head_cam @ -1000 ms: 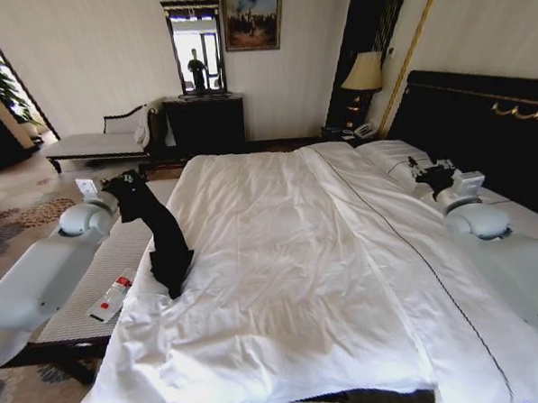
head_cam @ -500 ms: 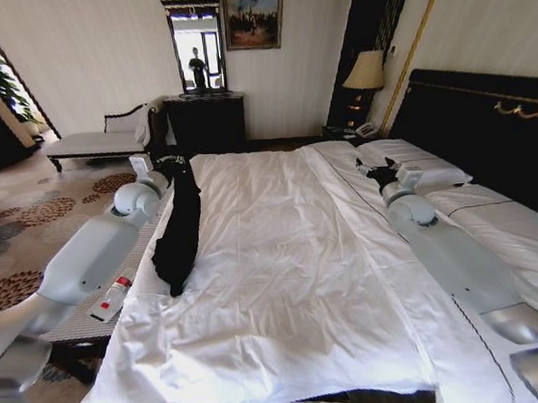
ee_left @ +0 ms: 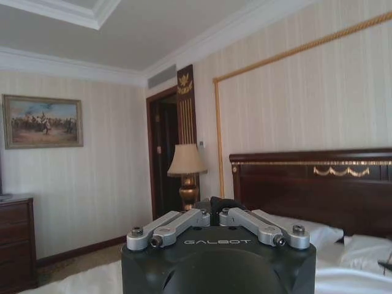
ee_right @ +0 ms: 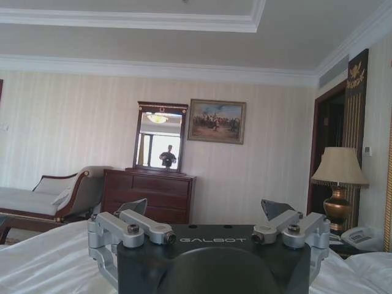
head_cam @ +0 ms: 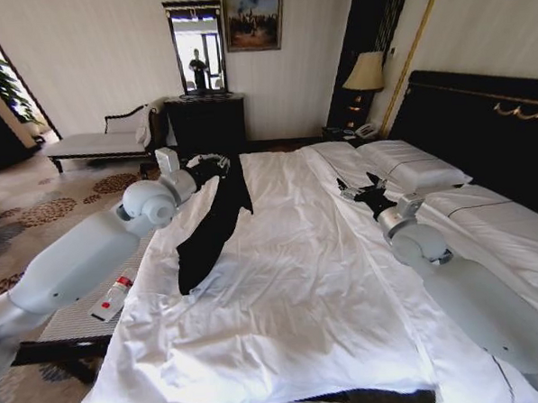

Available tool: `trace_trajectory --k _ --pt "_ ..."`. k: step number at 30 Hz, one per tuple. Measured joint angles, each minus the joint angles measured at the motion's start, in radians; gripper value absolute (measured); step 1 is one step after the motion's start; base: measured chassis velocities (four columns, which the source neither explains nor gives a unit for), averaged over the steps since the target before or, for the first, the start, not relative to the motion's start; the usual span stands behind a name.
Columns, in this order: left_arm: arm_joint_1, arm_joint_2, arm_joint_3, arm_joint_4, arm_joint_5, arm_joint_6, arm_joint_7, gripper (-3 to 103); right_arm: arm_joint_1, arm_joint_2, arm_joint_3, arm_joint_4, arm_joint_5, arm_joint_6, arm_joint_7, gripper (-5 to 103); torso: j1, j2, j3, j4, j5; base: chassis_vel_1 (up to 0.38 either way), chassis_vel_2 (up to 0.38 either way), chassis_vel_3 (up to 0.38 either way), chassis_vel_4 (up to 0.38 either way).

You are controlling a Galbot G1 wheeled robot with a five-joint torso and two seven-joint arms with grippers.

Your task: Fold the clothes on the bed.

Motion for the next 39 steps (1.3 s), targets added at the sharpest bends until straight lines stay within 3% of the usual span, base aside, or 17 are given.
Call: trace_trajectory --k 4,5,8,11,13,16,17,20,21,22,23,26,27,32,33,37,39 --pt "-0.039 0.021 0.001 -0.009 -0.059 0.007 0.007 2 -0.018 -0.011 0.029 0.031 -0.003 0.005 0.001 100 0.000 0.000 0.000 0.0000 -0.0004 0.000 0.000 0.000 0.000" --pt "0.028 0.095 -0.033 -0.110 -0.066 0.008 0.023 2 -0.052 -0.007 0.039 0.084 -0.008 0.005 0.001 100 0.000 0.000 0.000 0.0002 -0.0008 0.000 0.000 0.000 0.000" --pt "0.130 0.159 -0.096 -0.201 -0.069 0.009 0.029 2 -0.078 -0.001 0.037 0.123 -0.017 0.005 0.002 100 0.000 0.000 0.000 0.0003 -0.0008 0.000 0.000 0.000 0.000" --pt "0.322 0.291 -0.168 -0.332 -0.026 0.003 0.047 2 -0.156 0.013 0.021 0.193 -0.086 0.007 -0.027 100 0.000 0.000 0.000 0.0013 -0.0012 0.000 0.000 0.000 0.000" --pt "0.374 0.319 -0.193 -0.360 -0.011 -0.002 0.054 2 -0.177 0.021 0.015 0.203 -0.119 0.012 -0.037 100 0.000 0.000 0.000 0.0009 -0.0012 0.000 0.000 0.000 0.000" --pt "0.588 0.375 -0.357 -0.437 0.007 -0.008 0.053 2 -0.245 0.055 0.001 0.214 -0.207 0.028 -0.062 100 0.000 0.000 0.000 0.0003 -0.0009 0.000 0.000 0.000 0.000" --pt "0.588 0.375 -0.357 -0.437 0.007 -0.008 0.053 2 -0.245 0.055 0.001 0.214 -0.207 0.028 -0.062 100 0.000 0.000 0.000 0.0003 -0.0009 0.000 0.000 0.000 0.000" --pt "0.836 0.403 -0.508 -0.513 0.042 -0.008 0.042 2 -0.341 0.082 0.026 0.227 -0.265 0.052 -0.081 100 0.000 0.000 0.000 0.0006 -0.0004 0.000 0.000 0.000 0.000" --pt "0.967 0.399 -0.585 -0.534 0.105 -0.012 0.038 2 -0.387 0.092 0.040 0.232 -0.288 0.071 -0.086 100 0.000 0.000 0.000 0.0000 -0.0007 0.000 0.000 0.000 0.000" --pt "0.967 0.399 -0.585 -0.534 0.105 -0.012 0.038 2 -0.387 0.092 0.040 0.232 -0.288 0.071 -0.086 100 0.000 0.000 0.000 0.0000 -0.0007 0.000 0.000 0.000 0.000" --pt "1.106 0.377 -0.676 -0.548 0.188 -0.019 0.035 2 -0.415 0.101 0.044 0.232 -0.308 0.083 -0.092 100 0.000 0.000 0.000 -0.0005 -0.0002 0.000 0.000 0.000 0.000" --pt "1.399 0.267 -0.764 -0.572 0.380 -0.027 0.006 2 -0.443 0.114 0.032 0.223 -0.344 0.100 -0.098 100 0.000 0.000 0.000 0.0004 -0.0016 0.000 0.000 0.000 0.000" --pt "1.399 0.267 -0.764 -0.572 0.380 -0.027 0.006 2 -0.443 0.114 0.032 0.223 -0.344 0.100 -0.098 100 0.000 0.000 0.000 0.0004 -0.0016 0.000 0.000 0.000 0.000" --pt "1.658 0.125 -0.753 -0.559 0.602 -0.027 0.009 2 -0.469 0.102 -0.017 0.156 -0.448 0.127 -0.118 100 0.000 0.000 0.000 0.0002 -0.0005 0.000 0.000 0.000 0.000" --pt "1.658 0.125 -0.753 -0.559 0.602 -0.027 0.009 2 -0.469 0.102 -0.017 0.156 -0.448 0.127 -0.118 100 0.000 0.000 0.000 0.0002 -0.0005 0.000 0.000 0.000 0.000" --pt "1.834 0.071 -0.797 -0.479 0.757 -0.060 0.051 2 -0.493 0.081 -0.035 0.090 -0.532 0.165 -0.142 100 0.000 0.000 0.000 0.0002 -0.0005 0.000 0.000 0.000 0.000" --pt "1.869 0.056 -0.806 -0.466 0.776 -0.068 0.056 2 -0.486 0.079 -0.045 0.069 -0.554 0.174 -0.148 100 0.000 0.000 0.000 0.0003 -0.0005 0.000 0.000 0.000 0.000"
